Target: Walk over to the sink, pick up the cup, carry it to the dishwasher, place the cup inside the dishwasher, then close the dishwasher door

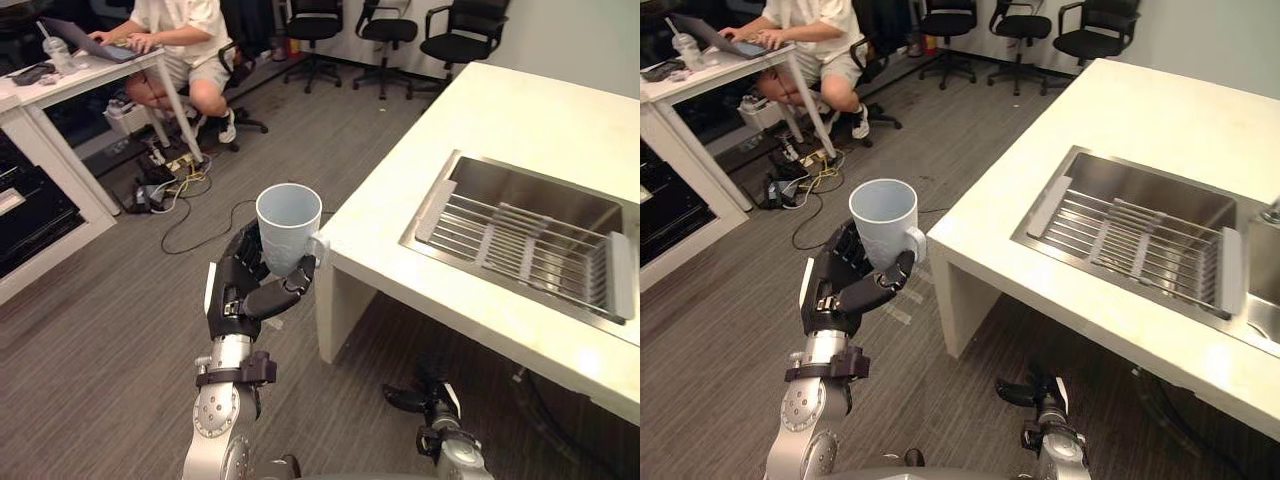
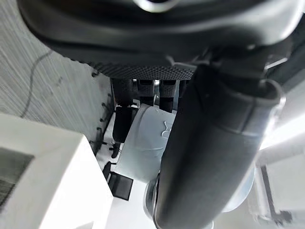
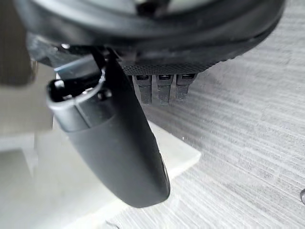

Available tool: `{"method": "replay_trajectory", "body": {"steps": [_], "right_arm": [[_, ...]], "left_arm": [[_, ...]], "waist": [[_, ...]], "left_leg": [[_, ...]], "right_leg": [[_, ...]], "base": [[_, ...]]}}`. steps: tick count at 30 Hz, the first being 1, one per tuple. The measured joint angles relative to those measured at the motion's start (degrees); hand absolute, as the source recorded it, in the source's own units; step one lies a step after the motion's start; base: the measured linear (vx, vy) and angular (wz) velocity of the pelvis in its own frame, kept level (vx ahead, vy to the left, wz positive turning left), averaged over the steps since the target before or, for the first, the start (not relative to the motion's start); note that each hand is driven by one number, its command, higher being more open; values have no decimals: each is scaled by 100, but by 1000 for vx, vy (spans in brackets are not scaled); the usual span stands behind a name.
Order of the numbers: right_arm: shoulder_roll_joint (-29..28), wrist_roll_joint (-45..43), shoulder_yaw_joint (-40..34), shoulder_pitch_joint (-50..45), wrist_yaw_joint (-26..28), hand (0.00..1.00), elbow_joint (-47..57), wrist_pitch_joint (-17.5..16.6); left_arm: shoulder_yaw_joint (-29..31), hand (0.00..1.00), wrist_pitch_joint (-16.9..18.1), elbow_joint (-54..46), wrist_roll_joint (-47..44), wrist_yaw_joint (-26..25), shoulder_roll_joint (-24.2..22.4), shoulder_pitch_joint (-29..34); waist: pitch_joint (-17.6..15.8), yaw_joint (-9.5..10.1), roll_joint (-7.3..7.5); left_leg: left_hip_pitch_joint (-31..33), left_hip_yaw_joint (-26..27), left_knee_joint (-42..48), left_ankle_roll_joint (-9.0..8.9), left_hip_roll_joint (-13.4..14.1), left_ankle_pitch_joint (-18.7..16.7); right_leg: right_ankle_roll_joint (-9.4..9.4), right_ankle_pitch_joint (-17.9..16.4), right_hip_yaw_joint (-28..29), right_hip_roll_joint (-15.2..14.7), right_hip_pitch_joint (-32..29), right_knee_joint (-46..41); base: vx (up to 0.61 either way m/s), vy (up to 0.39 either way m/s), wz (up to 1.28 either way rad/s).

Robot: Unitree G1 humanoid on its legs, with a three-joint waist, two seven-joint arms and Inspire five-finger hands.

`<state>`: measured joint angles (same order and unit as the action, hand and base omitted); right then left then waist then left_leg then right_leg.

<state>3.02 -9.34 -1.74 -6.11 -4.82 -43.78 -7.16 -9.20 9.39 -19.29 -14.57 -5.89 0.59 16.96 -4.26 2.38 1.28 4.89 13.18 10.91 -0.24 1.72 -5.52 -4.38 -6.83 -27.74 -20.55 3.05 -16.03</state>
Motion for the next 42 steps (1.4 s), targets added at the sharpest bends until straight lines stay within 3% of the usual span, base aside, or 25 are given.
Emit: {"method": "replay_trajectory", "body": {"steps": [1,2,3,4,5,7,9,10,11,13,18,20,21,22,24,25,26,31,34,36,39,40,41,42], "right_arm": [[16,6,3,-3,0,90,0,8],[31,55,12,-11,2,90,1,18],[16,56,13,-14,2,90,0,18],[-5,59,45,-21,8,90,0,16],[-46,72,141,-62,15,90,38,15],[-87,168,341,-163,47,90,178,16],[-85,170,451,-175,55,90,280,14],[-103,167,535,-237,41,90,479,-6],[-102,168,547,-236,41,90,483,-14],[18,167,673,-330,46,90,633,-7],[-48,167,999,-354,30,90,701,-16],[-98,168,999,-361,-1,90,691,-14],[-125,168,1001,-361,-2,90,685,-15],[-136,168,999,-355,-3,90,675,-16],[-85,168,990,-311,-20,90,624,-42],[-60,168,988,-290,-20,90,590,-41],[-11,168,973,-253,-24,90,540,-33],[-97,195,970,-72,1,90,454,-33],[-10,347,938,40,-3,90,419,-33],[71,554,823,27,-16,90,430,-31],[142,699,829,-96,-13,90,676,-18],[142,747,840,-164,-7,90,780,-18],[142,757,842,-176,-7,90,798,-17],[139,840,861,-228,-11,90,912,-16]], "left_arm": [[-27,30,-27,0,1,11,-17,13],[-33,30,-37,2,5,93,-2,10],[-33,30,-36,7,5,90,-5,14],[-43,30,-33,27,5,90,30,16],[16,30,-25,139,4,68,73,-29],[38,30,-25,389,3,-51,71,-55],[14,30,-29,512,2,-80,74,-61],[-87,30,-19,512,1,-87,80,-93],[-98,30,-19,527,1,-86,70,-93],[-250,30,-40,523,2,-53,-95,89],[-306,30,-32,369,-6,-16,-180,110],[-358,30,-32,371,-14,-18,-156,117],[-375,30,-29,375,-15,-19,-134,116],[-369,30,-27,379,-17,-20,-118,110],[-381,30,-15,456,-17,-18,-50,-24],[-392,30,-15,492,-17,-18,-41,-76],[-413,30,-9,555,-20,-20,-23,-136],[-421,30,-8,624,-73,-27,212,-135],[-563,30,-9,630,-14,-14,203,-107],[-732,30,-10,652,88,84,324,-116],[-714,30,-12,713,130,103,335,-173],[-688,30,-9,855,128,87,342,-306],[-688,30,-9,885,129,86,344,-330],[-695,30,-3,898,129,86,358,-355]], "waist": [[0,-5,-4],[-3,-22,1],[-20,-24,10],[-30,-40,-2],[-50,-93,-41],[-44,-122,-10],[-33,-189,20],[-60,-184,189],[-69,-157,181],[17,12,-137],[25,72,-147],[5,101,-122],[-1,105,-122],[6,103,-114],[13,-3,-110],[13,-9,-123],[5,22,-132],[-30,16,-60],[-48,-34,-103],[-116,-235,15],[-145,-345,-48],[-158,-348,-71],[-158,-348,-70],[-106,-348,45]], "left_leg": [[-1,-78,31,26,-38,-13],[-99,-358,72,109,-183,-68],[-160,-467,48,128,-181,-62],[-183,-565,34,144,-163,-66],[-191,-864,24,147,-126,-65],[-280,-1330,-40,134,-168,-49],[-281,-1641,-18,108,-285,-39],[-254,-1871,81,25,-538,-87],[-244,-1913,127,-8,-559,-118],[-49,-1896,371,-134,-287,-276],[163,-1834,526,-191,-46,-316],[276,-1334,633,-29,97,-395],[265,-715,699,56,317,-467],[231,-370,677,61,434,-471],[191,861,634,167,736,-400],[204,980,627,115,734,-341],[198,933,604,24,618,-274],[-36,773,328,37,342,-269],[-289,701,-17,51,289,-190],[-546,358,-204,119,64,-164],[-534,-65,-231,145,52,-199],[-531,-305,-217,91,69,-181],[-526,-344,-189,73,66,-177],[-454,-516,-35,-28,-24,-249]], "right_leg": [[7,0,30,-82,-44,-249],[126,75,481,-257,-254,-1076],[245,129,790,-253,-419,-1414],[198,-57,1166,-148,-554,-1643],[175,-541,1854,334,-696,-1774],[233,-1062,2860,1152,-1008,-1762],[181,-1083,3302,1462,-1138,-1504],[23,-744,3519,1423,-1180,-894],[26,-784,3498,1400,-1150,-907],[124,-666,3137,1572,-890,-496],[244,-486,2474,1718,-403,117],[236,-473,2202,1656,-246,244],[220,-470,2072,1608,-136,319],[200,-472,2004,1570,-91,363],[67,-460,1650,1336,2,540],[45,-459,1596,1283,8,556],[37,-457,1598,1242,30,604],[-54,-332,1679,1089,287,707],[-59,-335,1764,1004,-287,-747],[26,-346,2113,774,-876,-2341],[205,-1089,2881,1246,-1318,-2264],[203,-1104,3202,1519,-1500,-1892],[183,-1089,3265,1560,-1523,-1761],[131,-772,3463,1601,-1518,-1055]], "base": [[139,129,88],[144,124,76],[161,93,78],[136,-10,77],[147,-55,100],[138,-80,121],[120,-161,117],[103,-175,108],[108,-169,96],[92,-86,53],[52,-73,66],[34,16,67],[56,27,38],[90,54,66],[105,115,86],[109,164,72],[129,154,50],[110,104,25],[24,96,13],[93,55,72],[84,-37,79],[112,-111,88],[135,-158,91],[155,-174,84]]}}
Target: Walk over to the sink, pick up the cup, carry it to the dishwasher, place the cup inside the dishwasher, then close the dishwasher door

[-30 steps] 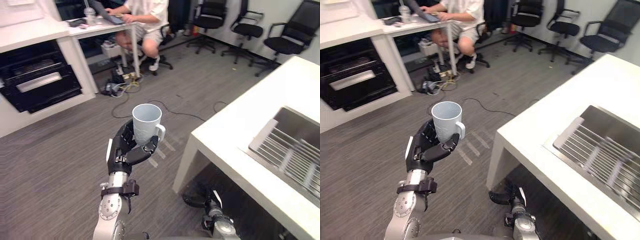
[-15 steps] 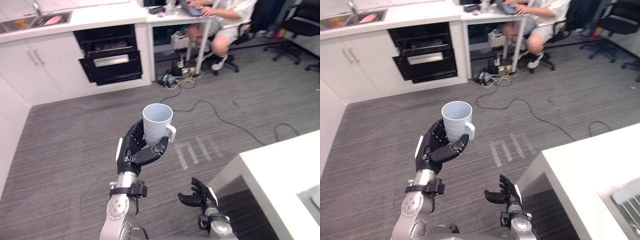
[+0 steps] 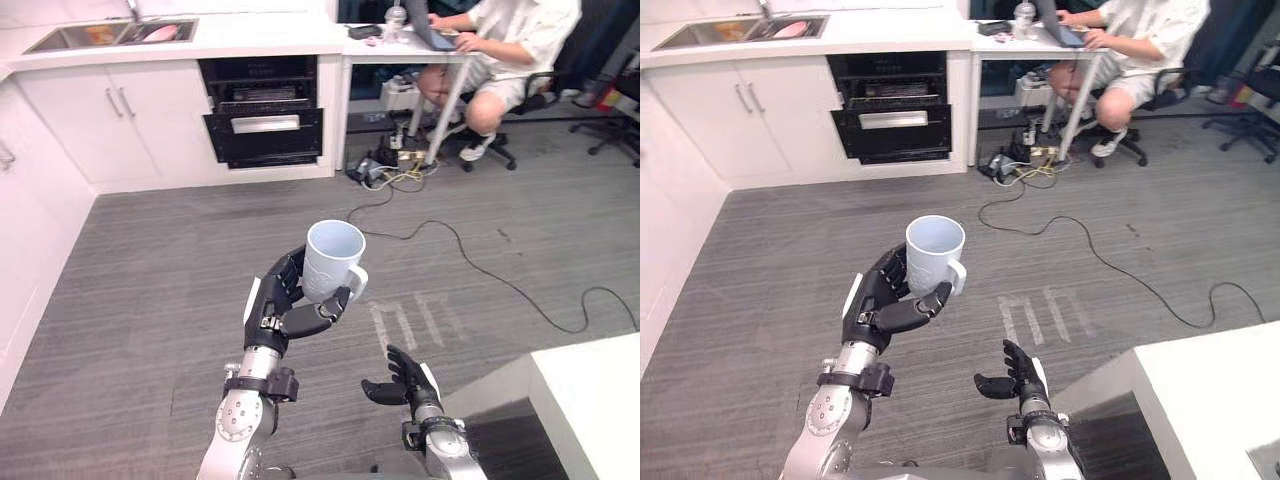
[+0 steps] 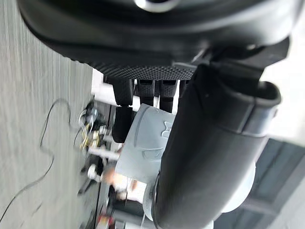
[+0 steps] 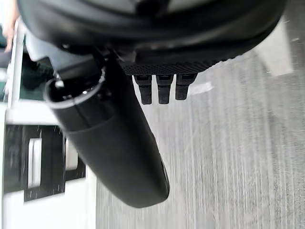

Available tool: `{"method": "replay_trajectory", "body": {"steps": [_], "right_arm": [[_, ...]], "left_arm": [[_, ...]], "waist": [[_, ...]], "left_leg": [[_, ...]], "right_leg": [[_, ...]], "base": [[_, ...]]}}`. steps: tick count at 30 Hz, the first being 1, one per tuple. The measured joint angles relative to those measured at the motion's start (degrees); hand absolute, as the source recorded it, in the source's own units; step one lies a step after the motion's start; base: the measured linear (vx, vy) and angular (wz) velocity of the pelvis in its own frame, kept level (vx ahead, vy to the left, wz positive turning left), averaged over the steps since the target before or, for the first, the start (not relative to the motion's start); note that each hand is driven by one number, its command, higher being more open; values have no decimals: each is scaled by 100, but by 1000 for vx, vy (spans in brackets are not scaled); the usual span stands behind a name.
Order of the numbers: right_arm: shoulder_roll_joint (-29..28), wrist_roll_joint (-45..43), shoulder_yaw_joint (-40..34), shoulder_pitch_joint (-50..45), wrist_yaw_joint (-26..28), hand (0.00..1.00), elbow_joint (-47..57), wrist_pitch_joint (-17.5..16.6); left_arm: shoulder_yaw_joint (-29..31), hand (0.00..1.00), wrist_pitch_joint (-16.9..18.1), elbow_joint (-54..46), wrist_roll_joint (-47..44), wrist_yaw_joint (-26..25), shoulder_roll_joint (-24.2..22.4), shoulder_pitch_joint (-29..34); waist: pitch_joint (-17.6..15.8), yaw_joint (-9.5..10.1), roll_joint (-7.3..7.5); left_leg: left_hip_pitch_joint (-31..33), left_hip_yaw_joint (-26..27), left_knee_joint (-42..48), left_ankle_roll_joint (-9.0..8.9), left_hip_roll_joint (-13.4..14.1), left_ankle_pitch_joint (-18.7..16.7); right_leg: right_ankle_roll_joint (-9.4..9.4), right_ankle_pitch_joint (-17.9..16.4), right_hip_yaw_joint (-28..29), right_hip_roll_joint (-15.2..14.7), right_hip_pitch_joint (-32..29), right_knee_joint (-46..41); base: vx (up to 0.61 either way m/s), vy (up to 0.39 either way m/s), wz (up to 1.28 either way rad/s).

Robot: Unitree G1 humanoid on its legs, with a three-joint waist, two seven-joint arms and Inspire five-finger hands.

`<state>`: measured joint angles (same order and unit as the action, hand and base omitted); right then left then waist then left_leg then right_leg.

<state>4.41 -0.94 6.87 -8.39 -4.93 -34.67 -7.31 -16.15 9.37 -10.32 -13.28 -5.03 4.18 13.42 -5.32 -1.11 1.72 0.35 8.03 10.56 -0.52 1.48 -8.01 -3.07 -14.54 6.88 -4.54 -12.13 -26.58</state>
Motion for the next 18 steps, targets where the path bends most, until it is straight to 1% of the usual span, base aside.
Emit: {"method": "replay_trajectory", "body": {"steps": [1,2,3,4,6,7,8,9,12,14,15,16,18], "right_arm": [[38,24,20,-11,-10,90,93,-10],[89,47,19,-11,-12,90,107,-8],[207,81,23,-12,-9,90,179,-7],[216,135,22,-10,-12,90,228,-7],[217,233,16,-7,-12,90,276,-8],[216,235,16,-11,-12,90,293,-8],[218,235,10,-14,-12,90,312,-8],[137,233,-184,-306,-40,90,122,-7],[137,233,-185,-306,-40,90,122,-7],[136,232,-188,-303,-31,90,121,-8],[133,227,-193,-305,-33,90,75,-28],[136,217,-218,-306,-53,90,-43,-29],[133,207,-255,-317,-71,90,-260,-17]], "left_arm": [[-14,30,28,112,0,5,-40,-70],[-26,30,11,160,1,4,-94,-66],[-66,30,12,160,3,4,-153,-26],[-70,30,13,159,6,10,-181,-33],[-69,30,25,152,56,12,-201,-33],[-68,30,29,152,91,12,-201,-29],[-70,30,28,152,104,21,-200,-14],[0,30,28,174,103,21,6,251],[0,30,28,174,103,21,6,251],[12,30,28,181,100,13,-5,249],[25,30,35,246,97,17,-4,219],[26,30,40,421,94,21,-6,121],[29,30,36,722,85,25,-16,15]], "waist": [[-53,-5,-40],[-36,31,-150],[15,89,-302],[80,141,-404],[111,182,-445],[130,182,-464],[151,176,-432],[413,157,-142],[413,153,-142],[407,149,-150],[402,115,-165],[404,46,-173],[403,-18,-180]], "left_leg": [[16,-185,191,-47,-33,-107],[26,-224,218,-51,21,-107],[60,-265,180,-90,163,-131],[34,-269,67,-134,265,-105],[-103,-266,-139,-218,377,-53],[-136,-266,-188,-233,409,-43],[-150,-268,-257,-257,452,-25],[-69,-332,-642,-200,327,393],[-70,-330,-641,-200,327,393],[-119,-240,-611,-195,335,385],[-139,-209,-618,-192,345,381],[-125,-231,-622,-192,342,382],[-108,-268,-632,-200,346,388]], "right_leg": [[-105,348,-50,-60,51,140],[-81,362,-110,-21,139,253],[-11,432,-210,98,225,475],[43,502,-261,196,304,651],[119,607,-293,335,479,938],[139,638,-306,364,530,1014],[153,689,-319,406,580,1140],[15,1683,-292,251,1041,2570],[15,1683,-290,252,1041,2570],[15,1692,-199,299,1021,2565],[14,1702,-164,305,1016,2571],[17,1712,-234,292,1028,2609],[27,1756,-288,288,1076,2718]], "base": [[171,-162,81],[176,-136,51],[160,-89,17],[158,-90,8],[119,-77,-2],[112,-79,-3],[68,-45,-1],[47,-31,-1],[0,0,-2],[-3,0,-19],[-10,-2,-13],[0,0,0],[-2,-5,12]]}}
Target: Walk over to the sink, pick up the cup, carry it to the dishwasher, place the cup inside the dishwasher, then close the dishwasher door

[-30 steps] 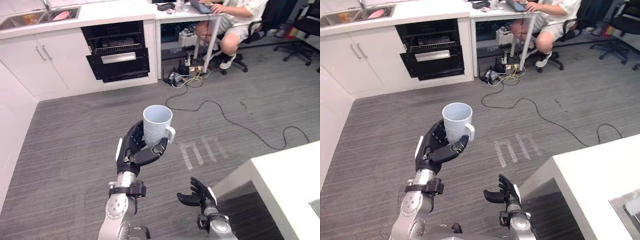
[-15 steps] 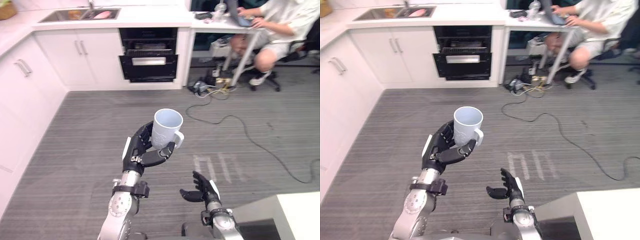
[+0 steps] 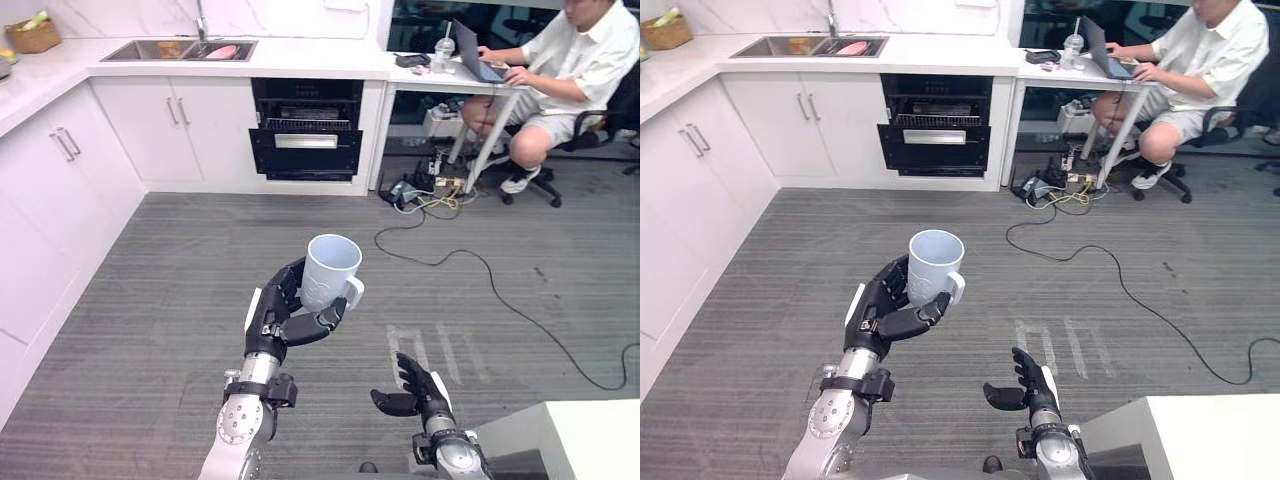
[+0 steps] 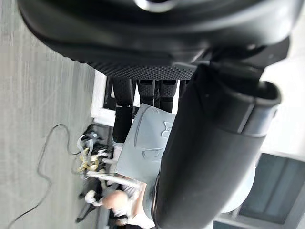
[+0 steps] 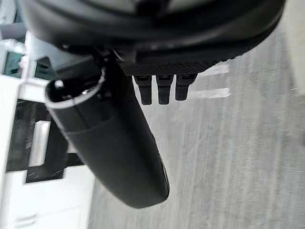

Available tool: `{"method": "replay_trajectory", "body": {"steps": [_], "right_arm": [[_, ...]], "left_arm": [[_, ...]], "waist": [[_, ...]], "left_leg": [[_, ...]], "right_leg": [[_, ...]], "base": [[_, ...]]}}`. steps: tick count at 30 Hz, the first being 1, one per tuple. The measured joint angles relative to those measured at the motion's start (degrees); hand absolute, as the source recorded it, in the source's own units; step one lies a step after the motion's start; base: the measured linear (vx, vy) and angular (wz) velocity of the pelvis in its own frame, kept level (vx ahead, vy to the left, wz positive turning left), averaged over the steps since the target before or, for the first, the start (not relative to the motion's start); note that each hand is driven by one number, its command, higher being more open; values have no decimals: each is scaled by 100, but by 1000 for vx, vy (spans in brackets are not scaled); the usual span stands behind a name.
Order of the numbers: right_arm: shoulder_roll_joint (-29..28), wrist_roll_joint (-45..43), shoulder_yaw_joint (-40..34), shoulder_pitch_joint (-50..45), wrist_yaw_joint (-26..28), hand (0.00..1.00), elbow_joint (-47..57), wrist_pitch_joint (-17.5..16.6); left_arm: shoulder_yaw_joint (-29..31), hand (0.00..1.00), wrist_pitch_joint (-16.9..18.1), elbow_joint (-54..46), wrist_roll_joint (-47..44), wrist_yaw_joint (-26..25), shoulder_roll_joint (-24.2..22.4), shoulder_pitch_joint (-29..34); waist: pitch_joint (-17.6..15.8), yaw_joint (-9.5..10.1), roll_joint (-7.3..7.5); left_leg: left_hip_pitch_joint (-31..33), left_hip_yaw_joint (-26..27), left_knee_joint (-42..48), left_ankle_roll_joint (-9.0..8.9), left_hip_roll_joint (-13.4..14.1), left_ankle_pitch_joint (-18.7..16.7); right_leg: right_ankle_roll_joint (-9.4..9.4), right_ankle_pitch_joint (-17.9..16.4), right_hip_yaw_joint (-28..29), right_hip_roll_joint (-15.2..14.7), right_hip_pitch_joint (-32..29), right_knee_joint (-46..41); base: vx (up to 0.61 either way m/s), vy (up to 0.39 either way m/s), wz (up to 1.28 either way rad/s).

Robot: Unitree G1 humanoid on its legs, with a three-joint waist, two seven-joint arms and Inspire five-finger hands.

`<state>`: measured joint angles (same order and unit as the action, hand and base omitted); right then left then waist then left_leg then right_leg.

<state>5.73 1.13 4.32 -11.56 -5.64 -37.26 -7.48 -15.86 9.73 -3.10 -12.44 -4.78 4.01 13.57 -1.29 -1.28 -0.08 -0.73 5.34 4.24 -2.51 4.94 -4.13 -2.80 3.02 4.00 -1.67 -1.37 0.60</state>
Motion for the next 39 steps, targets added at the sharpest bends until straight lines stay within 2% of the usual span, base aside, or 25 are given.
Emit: {"method": "replay_trajectory", "body": {"steps": [5,9,13,15,17,19,22,25,28,30,32,33,34,35,36,37,38,39], "right_arm": [[-7,-184,-179,-43,-145,90,-489,102],[-72,-223,-339,38,-269,90,-507,126],[-140,-222,-397,213,-334,90,-457,125],[-168,-221,-395,217,-353,90,-248,116],[-158,-221,-398,226,-369,90,-120,110],[-140,-222,-413,261,-451,90,-29,109],[-99,-225,-464,332,-565,90,12,109],[-104,-247,-558,379,-608,90,164,109],[-115,-281,-554,518,-614,90,399,107],[-164,-272,-538,579,-614,90,429,103],[-176,-269,-535,588,-608,90,425,106],[-210,-268,-535,581,-604,90,426,107],[-253,-268,-536,572,-604,90,426,110],[-304,-268,-536,533,-605,90,425,120],[-330,-262,-509,468,-589,90,429,120],[-379,-237,-466,422,-568,90,441,120],[-383,-213,-428,427,-568,90,455,120],[-379,-203,-393,441,-564,90,490,120]], "left_arm": [[14,30,-108,629,-133,1,-62,-16],[72,30,-181,716,-316,-2,-53,-10],[99,30,-181,746,-339,-20,-29,7],[116,30,-180,743,-341,-23,-59,2],[161,30,-181,735,-342,-29,-84,5],[203,30,-180,706,-346,-36,-104,7],[202,30,-179,687,-346,-40,-138,7],[203,30,-180,628,-345,-40,-151,10],[207,30,-173,420,-366,-48,-139,10],[170,30,-172,283,-454,-45,-125,9],[73,30,-168,247,-455,-42,-102,-5],[-7,30,-169,229,-453,-30,-59,-8],[-51,30,-170,201,-453,-27,-28,-9],[-118,30,-171,162,-446,-20,21,2],[-152,30,-172,160,-445,-27,75,11],[-166,30,-170,146,-446,-29,124,5],[-142,30,-165,122,-448,-39,135,-15],[-135,30,-150,112,-449,-70,158,-89]], "waist": [[-18,-114,-42],[-15,-83,-58],[-21,-2,-63],[-96,51,-88],[-193,62,-138],[-328,73,-176],[-402,168,-200],[-423,206,-200],[-452,222,-158],[-506,206,-64],[-528,203,8],[-542,159,31],[-568,132,74],[-625,92,158],[-638,47,135],[-629,33,83],[-624,24,93],[-628,33,92]], "left_leg": [[-31,-193,-148,-54,27,97],[-119,-421,-523,-95,32,352],[-118,-653,-561,-121,43,425],[175,-863,-210,-149,14,289],[400,-925,119,-148,5,82],[538,-287,250,-130,232,36],[656,353,342,6,376,55],[676,488,382,65,316,125],[639,614,477,41,124,-68],[599,686,828,113,-54,-497],[479,729,921,174,-204,-715],[347,690,920,227,-332,-839],[257,632,916,240,-405,-882],[21,532,913,284,-482,-969],[-110,440,914,300,-437,-1061],[-233,304,872,302,-345,-1153],[-296,265,822,281,-312,-1177],[-438,182,656,262,-265,-1200]], "right_leg": [[51,107,-277,-20,217,351],[74,105,-531,15,287,382],[98,81,-771,6,395,384],[68,-48,-955,-18,350,258],[133,-169,-1088,-22,287,106],[124,-336,-1296,-91,180,-160],[52,-585,-1443,-253,-50,-574],[-89,-701,-1488,-360,-109,-742],[-243,-888,-1365,-605,-241,-1044],[-427,-1292,-1264,-916,-299,-1617],[-550,-1490,-1146,-1140,-476,-2259],[-556,-1480,-1033,-1305,-818,-3176],[-559,-1463,-967,-1388,-929,-3576],[-548,-1184,-709,-1436,-1212,-4472],[-468,-1084,-561,-1332,-1447,-4991],[-351,-1550,-535,-1045,-1619,-5122],[-277,-1697,-553,-898,-1730,-5055],[-104,-1870,-630,-641,-1975,-4825]], "base": [[17,-24,24],[21,-52,33],[-42,-19,31],[-117,-15,46],[-117,-3,48],[-76,-9,54],[7,6,35],[95,55,14],[161,118,-10],[201,174,-10],[251,185,-3],[267,196,12],[376,223,32],[288,116,41],[384,94,52],[308,44,45],[483,16,44],[418,-15,45]]}}
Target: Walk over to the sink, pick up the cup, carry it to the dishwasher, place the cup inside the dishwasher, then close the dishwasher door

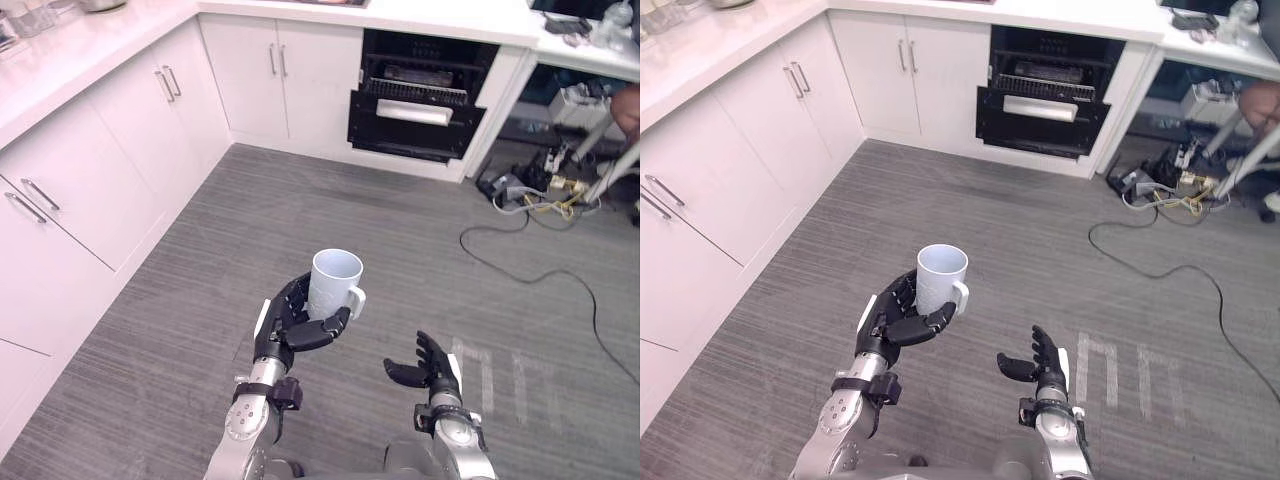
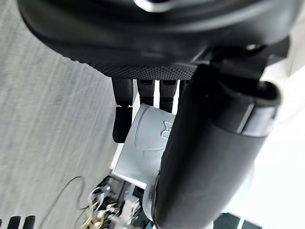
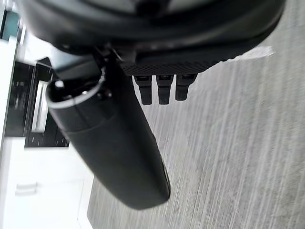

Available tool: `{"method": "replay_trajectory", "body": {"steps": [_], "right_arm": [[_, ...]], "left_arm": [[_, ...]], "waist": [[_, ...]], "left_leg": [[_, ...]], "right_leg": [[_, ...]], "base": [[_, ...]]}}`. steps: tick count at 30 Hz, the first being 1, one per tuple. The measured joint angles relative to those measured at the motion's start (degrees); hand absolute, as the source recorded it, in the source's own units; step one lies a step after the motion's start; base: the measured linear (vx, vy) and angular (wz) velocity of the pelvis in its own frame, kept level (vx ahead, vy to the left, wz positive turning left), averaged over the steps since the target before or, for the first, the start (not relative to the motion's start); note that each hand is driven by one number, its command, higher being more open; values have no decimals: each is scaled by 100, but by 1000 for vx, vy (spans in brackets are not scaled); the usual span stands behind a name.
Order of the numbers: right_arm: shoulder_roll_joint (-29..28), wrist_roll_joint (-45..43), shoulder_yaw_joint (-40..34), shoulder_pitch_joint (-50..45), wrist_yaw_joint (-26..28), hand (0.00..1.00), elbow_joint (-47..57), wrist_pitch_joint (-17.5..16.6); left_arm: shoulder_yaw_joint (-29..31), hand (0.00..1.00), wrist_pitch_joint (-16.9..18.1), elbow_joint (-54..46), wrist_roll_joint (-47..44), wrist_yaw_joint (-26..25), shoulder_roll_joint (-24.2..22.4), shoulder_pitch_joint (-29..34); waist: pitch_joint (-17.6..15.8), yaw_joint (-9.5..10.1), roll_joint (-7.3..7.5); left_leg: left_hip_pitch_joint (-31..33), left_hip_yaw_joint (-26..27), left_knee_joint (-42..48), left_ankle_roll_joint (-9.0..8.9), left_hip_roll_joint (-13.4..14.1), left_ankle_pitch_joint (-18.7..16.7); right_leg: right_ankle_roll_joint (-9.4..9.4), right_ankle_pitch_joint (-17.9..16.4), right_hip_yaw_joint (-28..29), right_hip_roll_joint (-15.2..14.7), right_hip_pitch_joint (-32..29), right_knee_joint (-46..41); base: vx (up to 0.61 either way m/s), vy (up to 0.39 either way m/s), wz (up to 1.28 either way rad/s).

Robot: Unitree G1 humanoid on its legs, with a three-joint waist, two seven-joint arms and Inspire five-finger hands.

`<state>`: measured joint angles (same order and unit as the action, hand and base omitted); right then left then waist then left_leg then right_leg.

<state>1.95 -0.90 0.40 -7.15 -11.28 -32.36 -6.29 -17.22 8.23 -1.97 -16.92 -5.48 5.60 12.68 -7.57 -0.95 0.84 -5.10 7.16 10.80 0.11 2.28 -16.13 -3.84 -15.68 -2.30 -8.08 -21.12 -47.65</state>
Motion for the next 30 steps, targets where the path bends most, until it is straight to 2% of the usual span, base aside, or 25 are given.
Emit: {"method": "replay_trajectory", "body": {"steps": [1,3,4,5,6,7,9,10,11,12,14,15,16,17,18,20,21,22,23,24,25,26,27,28,30], "right_arm": [[14,-1,0,34,-1,90,39,0],[40,-2,-1,111,-9,90,81,0],[46,-3,7,107,-19,90,190,0],[67,-3,25,87,-30,90,246,-2],[252,-2,60,142,-34,90,251,8],[270,-2,61,241,-26,90,312,11],[248,-3,114,183,-24,90,554,34],[230,-3,186,69,-26,90,794,37],[175,-7,303,-125,-43,90,1110,29],[137,-11,330,-215,-48,90,1330,26],[78,-19,348,-241,-61,90,1580,-78],[79,-20,348,-172,-73,90,1563,-97],[86,-20,347,-130,-74,90,1505,-98],[90,-21,345,-20,-76,90,1293,-97],[101,-22,331,64,-100,90,1060,-93],[164,-23,330,134,-127,90,780,-86],[180,-26,324,160,-136,90,510,-35],[170,-26,319,180,-132,90,412,-23],[119,-31,294,174,-122,90,368,-4],[99,-31,280,172,-111,90,342,1],[70,-30,238,174,-109,90,337,3],[54,-28,220,189,-102,90,334,4],[27,-24,216,215,-93,90,327,4],[-3,-16,243,212,-29,90,323,4],[-38,-13,301,206,6,90,344,2]], "left_arm": [[-5,30,0,0,0,-33,0,-83],[-10,30,4,3,-1,-85,-9,-188],[-21,30,32,-1,0,-85,-10,-218],[-40,30,41,8,0,-85,-17,-225],[-60,30,53,153,-2,-95,-203,-265],[-62,30,55,165,-1,-97,-239,-321],[-68,30,33,217,-1,-91,-323,-341],[-54,30,25,218,-2,-85,-402,-283],[-55,30,30,199,-2,-72,-463,-204],[-64,30,34,134,-3,-68,-533,-140],[-83,30,57,-81,-7,-5,-622,41],[-77,30,87,-100,-7,44,-661,57],[-74,30,87,-98,-7,53,-662,61],[-64,30,87,-90,-6,55,-638,96],[-65,30,86,-73,-6,56,-618,149],[-62,30,84,-38,-4,59,-610,179],[-38,30,83,-17,-3,48,-582,203],[-31,30,80,-16,-2,48,-532,187],[22,30,69,-10,2,40,-470,138],[51,30,37,-1,8,37,-439,114],[68,30,28,-2,10,34,-413,119],[73,30,26,-2,11,32,-390,119],[76,30,13,-1,12,31,-330,110],[74,30,-13,8,12,-4,-236,105],[74,30,-10,-18,12,-69,-206,88]], "waist": [[-36,-15,-59],[-56,-102,-89],[-35,-164,-55],[-31,-207,-53],[10,-166,-405],[25,-139,-454],[-35,-142,-528],[-53,-131,-552],[-64,-23,-538],[-73,52,-527],[-75,193,-484],[-57,278,-501],[-56,310,-493],[-69,337,-448],[-82,350,-408],[-77,347,-417],[-35,426,-372],[14,427,-303],[32,381,-139],[32,376,-114],[29,338,-98],[22,310,-87],[6,252,-59],[-29,171,-15],[-31,146,-16]], "left_leg": [[-196,-119,-181,-30,76,-17],[-412,-272,-261,-92,162,-52],[-540,-312,-187,-251,125,-150],[-622,-358,-138,-382,105,-238],[-667,-314,68,-436,368,-369],[-540,-307,446,-538,445,-242],[-266,-330,1567,-643,598,29],[85,-324,2700,-663,736,511],[554,-233,3987,-715,950,572],[904,-121,4663,-631,1069,436],[1707,172,5063,-398,1228,82],[2134,205,4731,-230,1207,-71],[2271,197,4460,-178,1150,-114],[2442,137,3589,-199,944,-137],[2465,78,2468,-237,673,65],[2483,41,1232,-244,397,609],[2423,41,986,-154,254,1517],[2459,109,1135,-27,177,1461],[2549,192,1365,100,12,1170],[2555,241,1515,168,-44,989],[2433,301,1590,234,-111,753],[2330,309,1572,264,-165,654],[2090,288,1489,335,-262,526],[1533,268,1301,382,-368,338],[868,210,961,398,-381,242]], "right_leg": [[132,-76,-150,242,-261,283],[176,58,-328,523,-562,1011],[286,680,-371,624,-558,1891],[443,1408,-344,630,-487,2008],[646,1215,-543,761,-408,1789],[676,980,-574,799,-329,1739],[733,826,-660,927,151,1947],[774,793,-661,1015,561,2195],[796,779,-575,1107,1147,2597],[818,765,-493,1160,1533,2887],[827,716,-285,1179,2091,3331],[803,615,-161,1154,2287,3472],[791,566,-111,1118,2372,3507],[698,443,-9,1004,2521,3542],[601,295,94,847,2671,3580],[386,116,193,695,2803,3591],[216,-80,359,565,2910,3585],[145,-165,393,457,2928,3565],[75,-234,395,244,2920,3438],[67,-230,414,173,2768,3084],[-105,-178,431,91,2453,2242],[-360,-92,432,35,2237,1670],[-839,167,495,-60,1847,629],[-658,61,526,-91,1350,-829],[-309,-107,285,-42,915,-1352]], "base": [[532,-63,47],[540,-111,65],[541,-106,77],[587,-87,51],[576,-95,21],[556,-109,8],[489,-145,10],[520,-137,-5],[472,-93,-21],[457,-75,-32],[412,-4,-43],[330,41,-44],[388,139,-37],[347,174,-35],[428,217,-32],[427,245,-33],[489,296,-41],[551,287,-31],[575,263,-6],[662,306,-3],[534,269,-5],[513,273,2],[507,214,15],[505,184,15],[524,77,11]]}}
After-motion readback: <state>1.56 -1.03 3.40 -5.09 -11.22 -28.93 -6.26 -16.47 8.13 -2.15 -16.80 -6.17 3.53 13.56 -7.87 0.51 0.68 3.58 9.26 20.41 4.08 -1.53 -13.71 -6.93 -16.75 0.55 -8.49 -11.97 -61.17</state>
